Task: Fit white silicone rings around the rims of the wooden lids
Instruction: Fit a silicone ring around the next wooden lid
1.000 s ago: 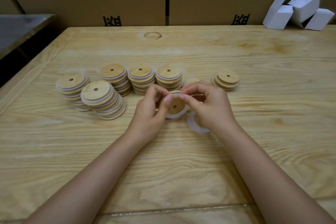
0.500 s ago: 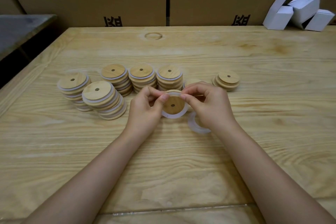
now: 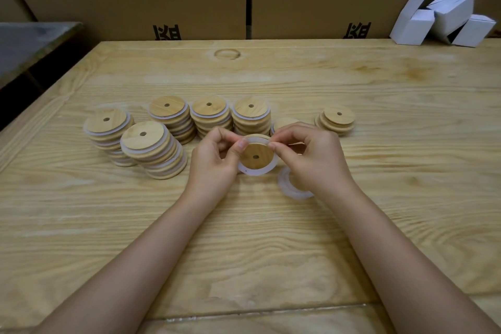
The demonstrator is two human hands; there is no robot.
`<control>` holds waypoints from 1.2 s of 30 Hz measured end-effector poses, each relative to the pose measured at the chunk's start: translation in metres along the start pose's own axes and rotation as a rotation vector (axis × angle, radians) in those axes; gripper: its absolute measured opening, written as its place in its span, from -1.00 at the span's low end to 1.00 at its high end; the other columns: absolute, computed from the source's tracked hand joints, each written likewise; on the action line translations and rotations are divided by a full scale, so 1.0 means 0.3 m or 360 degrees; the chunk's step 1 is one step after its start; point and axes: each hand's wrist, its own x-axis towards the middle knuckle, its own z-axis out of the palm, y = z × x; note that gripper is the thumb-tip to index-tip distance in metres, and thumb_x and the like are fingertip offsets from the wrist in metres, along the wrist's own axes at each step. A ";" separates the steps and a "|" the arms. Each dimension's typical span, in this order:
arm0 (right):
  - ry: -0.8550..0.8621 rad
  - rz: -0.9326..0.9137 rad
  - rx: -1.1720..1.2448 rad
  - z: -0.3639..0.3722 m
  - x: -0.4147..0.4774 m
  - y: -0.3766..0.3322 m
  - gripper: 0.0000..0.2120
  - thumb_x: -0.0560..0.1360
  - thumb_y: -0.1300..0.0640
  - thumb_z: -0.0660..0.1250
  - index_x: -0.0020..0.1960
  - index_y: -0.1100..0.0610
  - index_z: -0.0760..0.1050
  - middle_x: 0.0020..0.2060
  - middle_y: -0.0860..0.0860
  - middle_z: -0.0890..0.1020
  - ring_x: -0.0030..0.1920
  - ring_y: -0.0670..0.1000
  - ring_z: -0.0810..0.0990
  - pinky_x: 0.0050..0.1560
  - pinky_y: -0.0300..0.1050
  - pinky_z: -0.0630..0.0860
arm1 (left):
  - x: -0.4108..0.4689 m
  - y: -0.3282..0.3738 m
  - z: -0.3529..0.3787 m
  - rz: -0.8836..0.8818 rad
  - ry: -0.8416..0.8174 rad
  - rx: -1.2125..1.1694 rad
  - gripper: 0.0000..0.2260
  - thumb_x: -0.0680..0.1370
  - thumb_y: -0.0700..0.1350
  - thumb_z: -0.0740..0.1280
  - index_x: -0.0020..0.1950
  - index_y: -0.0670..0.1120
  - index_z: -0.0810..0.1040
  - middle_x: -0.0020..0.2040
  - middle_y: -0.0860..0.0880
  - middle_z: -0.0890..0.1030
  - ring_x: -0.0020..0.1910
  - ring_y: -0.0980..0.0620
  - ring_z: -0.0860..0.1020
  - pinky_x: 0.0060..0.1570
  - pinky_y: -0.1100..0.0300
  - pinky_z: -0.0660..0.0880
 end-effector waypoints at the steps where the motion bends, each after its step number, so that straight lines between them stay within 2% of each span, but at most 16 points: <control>1: 0.0000 0.0012 -0.0001 0.000 -0.001 -0.002 -0.96 0.39 0.29 0.45 -0.20 0.17 0.63 -0.24 -0.05 0.63 -0.19 -0.13 0.60 -0.12 -0.29 0.53 | 0.000 -0.002 0.000 0.0027 0.0007 0.0030 -0.81 0.53 -0.25 0.33 -0.20 0.01 0.47 -0.27 0.10 0.63 -0.23 0.14 0.63 -0.18 0.03 0.58; 3: 0.0004 0.0034 -0.0002 0.000 -0.003 -0.006 -0.97 0.39 0.28 0.45 -0.20 0.18 0.64 -0.24 -0.03 0.64 -0.20 -0.13 0.60 -0.12 -0.30 0.53 | -0.002 -0.006 -0.001 0.0072 0.0016 0.0072 -0.79 0.53 -0.25 0.32 -0.20 0.04 0.46 -0.21 0.12 0.64 -0.18 0.13 0.63 -0.16 0.02 0.58; 6: 0.0015 0.0070 0.0010 -0.003 -0.002 -0.007 -0.99 0.39 0.26 0.45 -0.20 0.19 0.64 -0.23 -0.01 0.65 -0.21 -0.13 0.60 -0.14 -0.32 0.52 | -0.003 -0.012 -0.002 0.0097 0.0011 0.0068 -0.79 0.54 -0.24 0.30 -0.20 0.06 0.44 -0.11 0.08 0.65 -0.09 0.05 0.64 -0.10 -0.14 0.58; 8: 0.0006 0.0082 0.0012 -0.006 -0.001 -0.006 -0.98 0.39 0.25 0.46 -0.21 0.18 0.63 -0.23 -0.01 0.65 -0.21 -0.12 0.60 -0.14 -0.32 0.52 | -0.004 -0.011 -0.002 0.0135 -0.0005 0.0070 -0.83 0.52 -0.20 0.30 -0.20 0.05 0.44 -0.08 0.07 0.65 -0.06 0.04 0.65 -0.08 -0.15 0.58; 12: -0.0044 0.0032 -0.0040 -0.012 -0.002 -0.003 -0.97 0.39 0.26 0.45 -0.22 0.17 0.63 -0.23 0.00 0.65 -0.17 -0.09 0.60 -0.11 -0.28 0.52 | -0.003 -0.013 0.001 0.0189 -0.0053 0.0072 -0.79 0.52 -0.27 0.30 -0.20 0.02 0.43 -0.05 0.02 0.66 -0.01 0.06 0.64 0.00 -0.01 0.57; 16: -0.0080 0.0035 -0.0022 -0.019 0.000 0.001 -0.93 0.39 0.28 0.45 -0.23 0.15 0.62 -0.23 -0.03 0.64 -0.17 -0.12 0.59 -0.11 -0.35 0.50 | 0.000 -0.012 -0.002 0.0150 -0.0051 0.0087 -0.75 0.51 -0.33 0.32 -0.23 0.00 0.44 -0.12 0.10 0.65 -0.06 0.14 0.64 -0.03 0.19 0.55; 18: -0.0099 0.0083 0.0018 -0.021 0.003 0.003 -0.91 0.40 0.28 0.45 -0.24 0.12 0.62 -0.21 -0.04 0.64 -0.15 -0.14 0.59 -0.10 -0.36 0.50 | 0.002 -0.010 -0.005 0.0068 -0.0056 0.0044 -0.77 0.51 -0.32 0.32 -0.24 -0.02 0.45 -0.15 0.11 0.65 -0.08 0.12 0.64 -0.03 0.11 0.57; 21: -0.0109 0.0141 0.0055 -0.022 0.008 0.005 -0.87 0.40 0.26 0.45 -0.25 0.06 0.60 -0.20 -0.06 0.64 -0.14 -0.15 0.59 -0.11 -0.37 0.49 | 0.010 -0.005 -0.012 -0.0073 -0.0050 -0.0028 -0.81 0.51 -0.29 0.34 -0.25 -0.06 0.48 -0.15 0.03 0.66 -0.09 0.04 0.65 0.00 -0.11 0.57; 25: -0.0094 0.0188 0.0100 -0.016 0.006 0.012 -0.91 0.41 0.25 0.45 -0.22 0.10 0.60 -0.18 -0.05 0.64 -0.15 -0.17 0.59 -0.14 -0.38 0.49 | 0.007 0.004 -0.011 -0.0051 -0.0037 0.0010 -0.83 0.50 -0.29 0.35 -0.24 -0.07 0.48 -0.15 -0.01 0.65 -0.08 0.03 0.65 0.00 -0.15 0.57; 29: -0.0047 0.0281 0.0190 0.000 0.000 0.013 -0.89 0.43 0.23 0.43 -0.21 0.04 0.58 -0.22 -0.06 0.65 -0.19 -0.13 0.61 -0.15 -0.30 0.53 | 0.003 0.005 -0.004 -0.0044 0.0100 -0.0046 -0.79 0.50 -0.30 0.35 -0.25 -0.02 0.47 -0.20 0.09 0.64 -0.12 0.07 0.64 -0.09 -0.07 0.59; 32: 0.0026 0.0348 0.0241 0.016 -0.001 0.009 -0.89 0.43 0.20 0.43 -0.23 0.03 0.57 -0.27 -0.06 0.65 -0.25 -0.16 0.59 -0.19 -0.32 0.51 | 0.004 0.013 -0.002 -0.0030 0.0179 -0.0140 -0.79 0.50 -0.31 0.35 -0.24 -0.04 0.47 -0.26 0.09 0.63 -0.19 0.13 0.63 -0.34 0.12 0.60; 34: 0.0044 0.0437 0.0285 0.023 -0.001 0.010 -0.92 0.43 0.18 0.44 -0.23 0.06 0.59 -0.28 -0.04 0.66 -0.23 -0.10 0.62 -0.12 -0.20 0.56 | 0.003 0.019 0.001 -0.0045 0.0184 -0.0211 -0.81 0.51 -0.33 0.33 -0.23 -0.09 0.46 -0.25 0.04 0.62 -0.24 0.15 0.63 -0.45 0.21 0.57; 36: 0.0044 0.0526 0.0358 0.024 0.000 0.008 -0.93 0.42 0.19 0.45 -0.23 0.09 0.61 -0.26 0.04 0.67 -0.17 0.01 0.66 0.00 -0.02 0.59 | 0.002 0.020 0.003 -0.0080 0.0190 -0.0242 -0.82 0.51 -0.34 0.32 -0.23 -0.12 0.46 -0.28 0.05 0.62 -0.27 0.13 0.64 -0.48 0.23 0.55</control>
